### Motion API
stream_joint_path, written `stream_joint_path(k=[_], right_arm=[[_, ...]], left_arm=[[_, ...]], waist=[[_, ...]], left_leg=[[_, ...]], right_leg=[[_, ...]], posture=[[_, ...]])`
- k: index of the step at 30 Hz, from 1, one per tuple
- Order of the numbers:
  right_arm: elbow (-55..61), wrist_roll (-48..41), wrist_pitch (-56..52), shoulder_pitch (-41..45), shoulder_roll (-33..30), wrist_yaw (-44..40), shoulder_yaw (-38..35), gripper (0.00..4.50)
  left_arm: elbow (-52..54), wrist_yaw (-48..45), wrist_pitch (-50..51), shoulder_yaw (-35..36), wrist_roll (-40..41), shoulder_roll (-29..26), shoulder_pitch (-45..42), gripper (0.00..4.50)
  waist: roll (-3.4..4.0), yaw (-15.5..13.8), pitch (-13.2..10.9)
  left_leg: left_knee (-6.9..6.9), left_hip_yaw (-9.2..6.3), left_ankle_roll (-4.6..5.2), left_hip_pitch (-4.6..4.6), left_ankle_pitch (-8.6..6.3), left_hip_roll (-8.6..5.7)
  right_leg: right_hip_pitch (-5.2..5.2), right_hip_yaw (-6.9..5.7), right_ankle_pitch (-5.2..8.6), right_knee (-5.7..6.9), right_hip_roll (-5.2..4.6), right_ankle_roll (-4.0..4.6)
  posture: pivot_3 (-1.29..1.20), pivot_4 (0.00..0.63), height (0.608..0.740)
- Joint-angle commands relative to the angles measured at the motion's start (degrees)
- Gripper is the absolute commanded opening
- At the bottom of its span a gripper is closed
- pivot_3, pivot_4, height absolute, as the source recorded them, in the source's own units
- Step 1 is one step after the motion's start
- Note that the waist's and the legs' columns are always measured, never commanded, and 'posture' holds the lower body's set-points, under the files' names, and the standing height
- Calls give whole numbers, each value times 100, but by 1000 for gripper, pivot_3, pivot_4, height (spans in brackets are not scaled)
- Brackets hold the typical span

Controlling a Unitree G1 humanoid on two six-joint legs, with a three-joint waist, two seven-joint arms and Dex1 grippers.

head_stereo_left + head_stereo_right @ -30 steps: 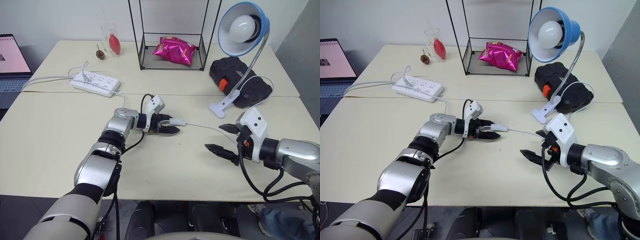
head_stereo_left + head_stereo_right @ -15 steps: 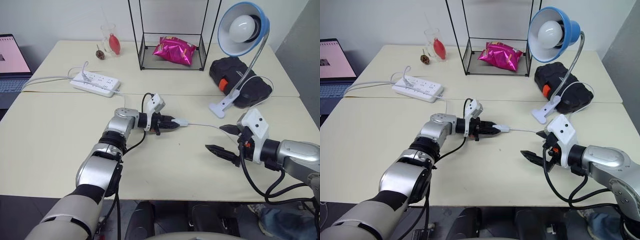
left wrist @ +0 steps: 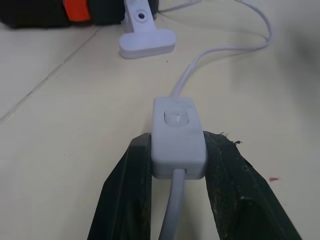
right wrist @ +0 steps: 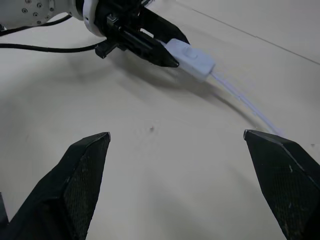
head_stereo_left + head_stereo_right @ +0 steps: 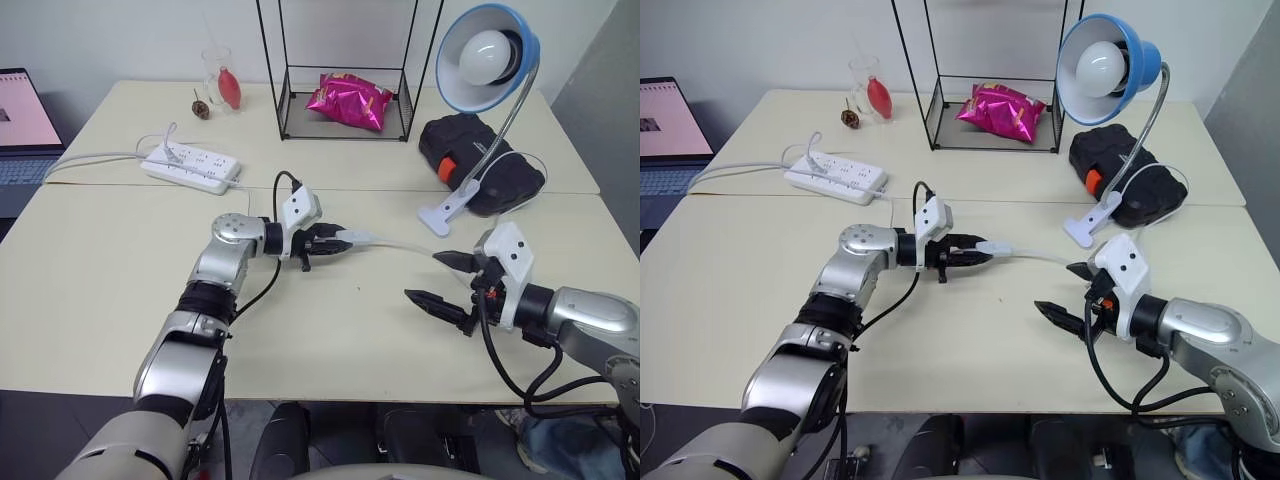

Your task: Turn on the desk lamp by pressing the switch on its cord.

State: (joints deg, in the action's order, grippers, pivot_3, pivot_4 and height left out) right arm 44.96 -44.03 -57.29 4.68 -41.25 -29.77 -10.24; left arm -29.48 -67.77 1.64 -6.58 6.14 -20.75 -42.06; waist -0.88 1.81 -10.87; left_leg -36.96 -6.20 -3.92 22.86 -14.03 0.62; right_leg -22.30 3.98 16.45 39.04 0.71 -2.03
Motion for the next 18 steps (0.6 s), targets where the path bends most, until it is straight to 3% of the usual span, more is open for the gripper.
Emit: stream_joint_path(k=[1,9,18], right_arm=[[161,-252,300,-163,27,-265,-111,4500],[195,-1026,188,-520,177,-300,-182,4500],[189,-1294,319,-736,255,-106,-68,4500]], left_arm=[[805,380,-396,118,3,-125,183,1106],[1712,905,-657,96,4,-182,661,1106],[1996,1115,-617,81,73,-231,694,1106]], waist=[[0,-2,0],[0,-2,0],[0,-3,0]], left_leg=[[-2,0,0,-1,0,0],[-4,1,1,-7,1,1],[-5,2,2,-8,2,0]], right_leg=[[1,0,0,0,0,0],[7,2,2,1,1,-10],[8,3,11,1,2,-28]], posture=[[0,150,740],[0,150,740],[0,150,740]])
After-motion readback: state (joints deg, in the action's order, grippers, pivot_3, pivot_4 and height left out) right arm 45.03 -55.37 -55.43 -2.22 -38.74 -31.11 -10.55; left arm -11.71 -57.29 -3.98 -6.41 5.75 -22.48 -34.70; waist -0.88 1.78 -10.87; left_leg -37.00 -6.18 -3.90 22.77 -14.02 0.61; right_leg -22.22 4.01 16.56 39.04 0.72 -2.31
